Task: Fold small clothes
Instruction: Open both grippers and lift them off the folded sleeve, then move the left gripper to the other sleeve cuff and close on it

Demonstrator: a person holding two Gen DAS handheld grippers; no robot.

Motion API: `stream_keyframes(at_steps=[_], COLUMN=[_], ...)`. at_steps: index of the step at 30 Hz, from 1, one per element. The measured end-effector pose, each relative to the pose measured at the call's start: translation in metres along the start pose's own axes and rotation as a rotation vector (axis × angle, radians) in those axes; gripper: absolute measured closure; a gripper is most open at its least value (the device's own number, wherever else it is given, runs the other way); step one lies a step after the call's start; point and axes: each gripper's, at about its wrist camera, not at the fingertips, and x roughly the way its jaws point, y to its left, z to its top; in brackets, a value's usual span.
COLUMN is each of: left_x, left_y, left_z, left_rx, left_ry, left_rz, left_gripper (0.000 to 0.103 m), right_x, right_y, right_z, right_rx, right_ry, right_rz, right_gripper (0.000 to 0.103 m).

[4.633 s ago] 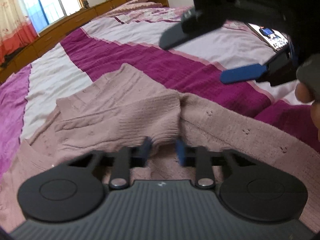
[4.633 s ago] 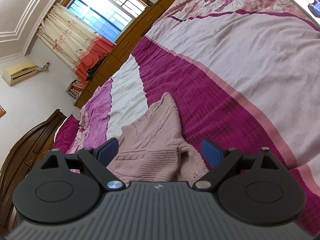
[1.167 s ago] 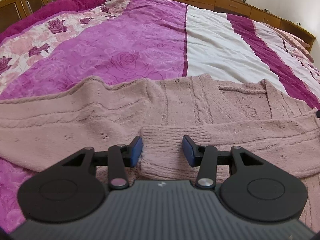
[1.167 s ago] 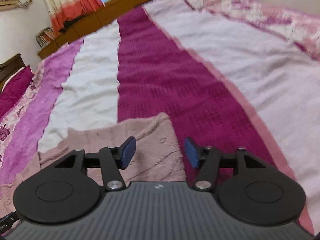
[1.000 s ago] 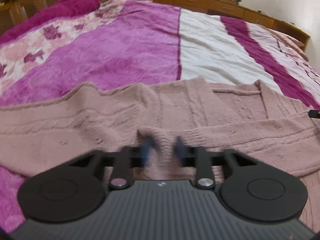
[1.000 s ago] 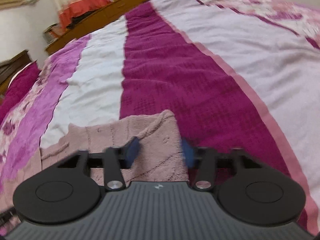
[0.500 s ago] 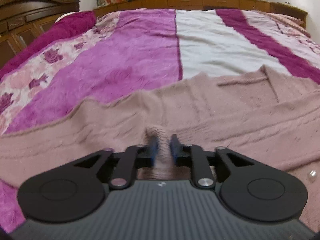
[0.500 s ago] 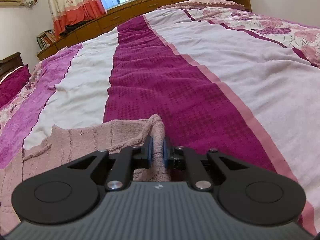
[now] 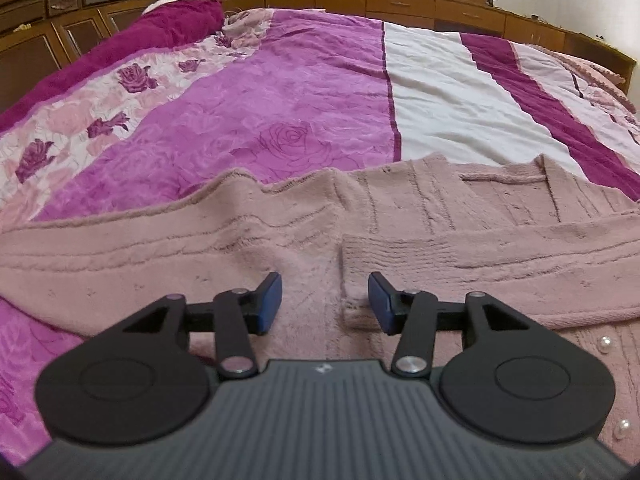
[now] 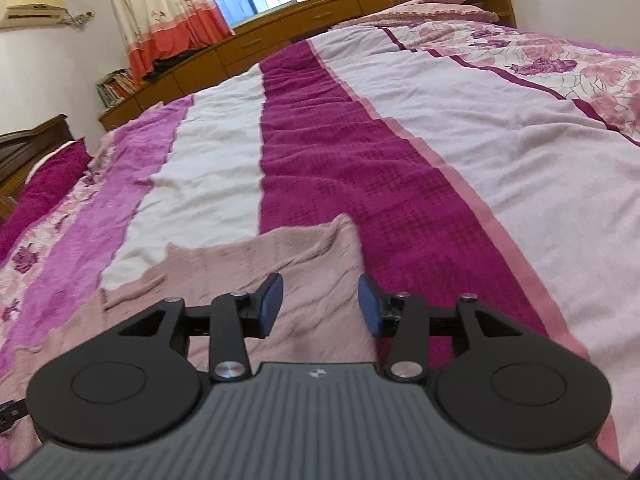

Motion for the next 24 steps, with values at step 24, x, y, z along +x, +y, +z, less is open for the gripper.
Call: stream_keyframes(at_steps=[24], left_x=[-0.033], left_y=[0.059], left_z=[0.006], left_rx=[-0.084], left_ry=[0.053], left_rz=[0.186], left_gripper=[0.051], right_x=[-0.056], right_y=[0.034], right_z=[-0.057], right_rx=[-0.106], right_ry=[0.065], right_rz=[0.086], right_gripper=[0.026])
